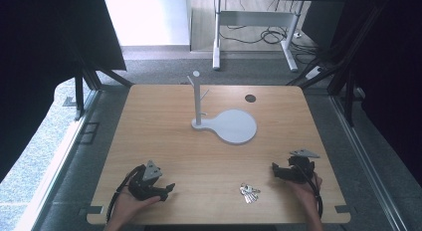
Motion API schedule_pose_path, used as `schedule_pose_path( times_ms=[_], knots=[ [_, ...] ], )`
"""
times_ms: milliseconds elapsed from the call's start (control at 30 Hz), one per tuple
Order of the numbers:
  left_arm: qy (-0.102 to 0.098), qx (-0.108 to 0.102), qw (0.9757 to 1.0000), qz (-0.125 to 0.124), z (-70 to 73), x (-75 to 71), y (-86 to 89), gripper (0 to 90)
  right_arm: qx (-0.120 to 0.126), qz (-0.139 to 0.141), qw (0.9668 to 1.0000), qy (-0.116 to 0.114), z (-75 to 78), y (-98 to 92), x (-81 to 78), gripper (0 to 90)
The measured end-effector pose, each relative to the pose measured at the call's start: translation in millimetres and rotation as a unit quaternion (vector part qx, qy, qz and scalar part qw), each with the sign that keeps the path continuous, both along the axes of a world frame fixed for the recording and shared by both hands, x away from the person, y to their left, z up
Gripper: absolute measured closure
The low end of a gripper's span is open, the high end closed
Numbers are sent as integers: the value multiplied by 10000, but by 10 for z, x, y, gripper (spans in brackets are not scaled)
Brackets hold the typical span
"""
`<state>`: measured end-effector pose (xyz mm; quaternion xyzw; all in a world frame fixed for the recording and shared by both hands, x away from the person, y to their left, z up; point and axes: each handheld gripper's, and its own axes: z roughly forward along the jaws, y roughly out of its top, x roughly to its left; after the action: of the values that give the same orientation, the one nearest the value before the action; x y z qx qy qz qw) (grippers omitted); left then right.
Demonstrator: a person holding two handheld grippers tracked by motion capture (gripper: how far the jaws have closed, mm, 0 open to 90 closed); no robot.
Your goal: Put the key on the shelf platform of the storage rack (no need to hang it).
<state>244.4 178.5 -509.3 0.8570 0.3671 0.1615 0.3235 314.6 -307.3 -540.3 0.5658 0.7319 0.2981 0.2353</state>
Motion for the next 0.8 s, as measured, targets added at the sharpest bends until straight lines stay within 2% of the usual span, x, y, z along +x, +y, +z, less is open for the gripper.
schedule_pose_path(
  times_ms=[133,300,433,667,800],
  knots=[
    [-47,-37,10000,1,28,-17,0,236,-28,31,10000,16,33,-6,-30,158],
    [-48,-30,10000,-9,35,-18,5,236,-95,109,9999,27,52,4,-64,183],
    [-42,-44,10000,7,29,-14,11,236,66,223,9997,-92,88,-24,-115,228],
    [-63,-66,10000,9,36,-13,17,236,255,317,9989,-214,144,-57,-171,253],
    [-60,-50,10000,12,36,-14,11,236,311,380,9986,-198,151,-49,-190,259]
  ],
)
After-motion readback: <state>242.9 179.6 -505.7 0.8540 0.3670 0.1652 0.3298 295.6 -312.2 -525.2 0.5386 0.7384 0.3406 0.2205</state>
